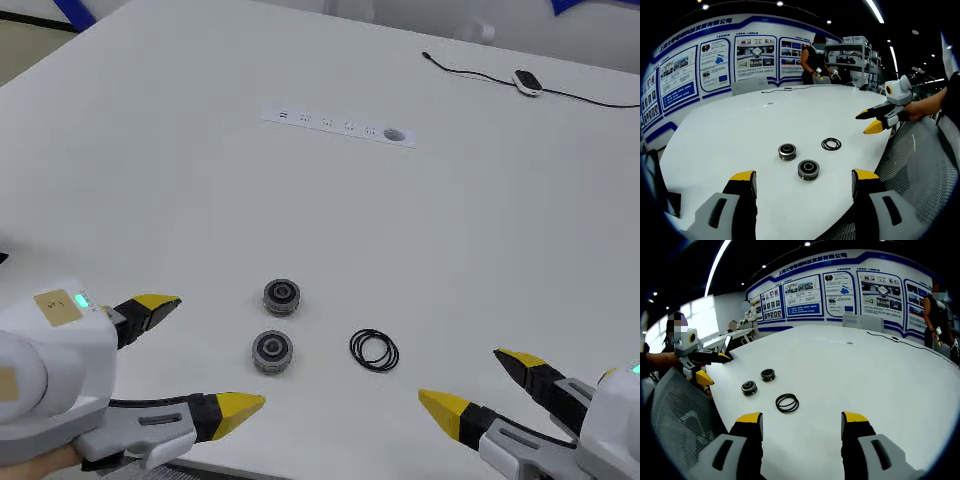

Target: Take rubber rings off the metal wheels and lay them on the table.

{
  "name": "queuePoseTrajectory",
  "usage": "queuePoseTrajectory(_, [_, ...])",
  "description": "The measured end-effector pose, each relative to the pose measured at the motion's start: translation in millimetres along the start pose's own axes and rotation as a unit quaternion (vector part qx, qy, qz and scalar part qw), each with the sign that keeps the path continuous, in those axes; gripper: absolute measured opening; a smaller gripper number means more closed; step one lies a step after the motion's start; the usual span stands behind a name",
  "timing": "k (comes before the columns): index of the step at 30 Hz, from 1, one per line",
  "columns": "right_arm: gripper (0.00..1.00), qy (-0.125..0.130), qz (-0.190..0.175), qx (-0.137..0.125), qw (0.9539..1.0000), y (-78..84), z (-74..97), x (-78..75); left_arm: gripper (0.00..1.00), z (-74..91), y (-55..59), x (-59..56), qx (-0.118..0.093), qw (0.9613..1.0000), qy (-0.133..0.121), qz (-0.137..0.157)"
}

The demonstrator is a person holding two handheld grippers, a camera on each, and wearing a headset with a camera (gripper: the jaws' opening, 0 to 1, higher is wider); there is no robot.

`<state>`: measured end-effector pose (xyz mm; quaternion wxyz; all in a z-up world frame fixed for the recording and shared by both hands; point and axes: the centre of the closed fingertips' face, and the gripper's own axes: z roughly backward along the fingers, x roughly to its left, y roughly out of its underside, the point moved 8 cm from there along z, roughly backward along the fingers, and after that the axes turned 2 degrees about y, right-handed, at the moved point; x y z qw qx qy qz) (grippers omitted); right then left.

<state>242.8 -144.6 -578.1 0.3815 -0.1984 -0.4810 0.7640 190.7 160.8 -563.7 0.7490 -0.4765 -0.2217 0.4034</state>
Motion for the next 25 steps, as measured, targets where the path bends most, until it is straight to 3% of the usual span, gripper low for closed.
queuePoseTrajectory(25, [0.63,0.005,-0.016,-0.003,0.9998,0.2,1.5,-1.9,0.79,0.2,-1.2,-2.3,0.006,0.9999,0.006,-0.009])
